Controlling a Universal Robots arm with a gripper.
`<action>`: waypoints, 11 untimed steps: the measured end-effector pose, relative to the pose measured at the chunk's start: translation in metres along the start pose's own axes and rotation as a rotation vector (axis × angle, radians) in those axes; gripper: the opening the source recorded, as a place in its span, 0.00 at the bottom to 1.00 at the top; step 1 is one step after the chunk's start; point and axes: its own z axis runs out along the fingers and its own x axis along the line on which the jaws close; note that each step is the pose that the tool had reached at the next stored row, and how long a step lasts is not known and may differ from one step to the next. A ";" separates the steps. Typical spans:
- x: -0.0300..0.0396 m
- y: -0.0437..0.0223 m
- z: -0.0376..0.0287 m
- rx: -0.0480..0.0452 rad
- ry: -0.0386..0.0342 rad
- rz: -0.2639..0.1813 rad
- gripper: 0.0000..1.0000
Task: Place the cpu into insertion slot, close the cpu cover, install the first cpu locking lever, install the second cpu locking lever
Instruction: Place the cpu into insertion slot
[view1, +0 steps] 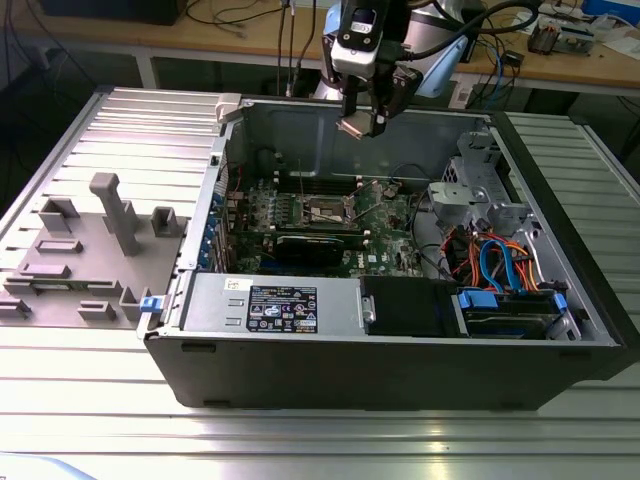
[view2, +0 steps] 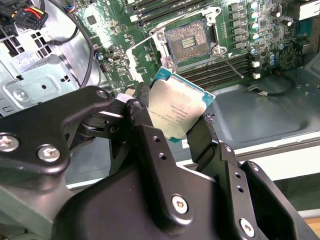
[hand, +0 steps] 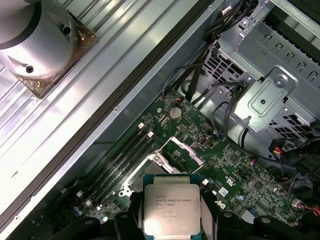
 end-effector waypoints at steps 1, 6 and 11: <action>0.0000 0.0000 0.0000 0.0001 0.0001 0.000 0.54; 0.0000 0.0000 0.0000 0.0000 0.0000 0.000 0.54; 0.0000 0.0000 0.0000 0.0000 -0.0002 0.002 0.54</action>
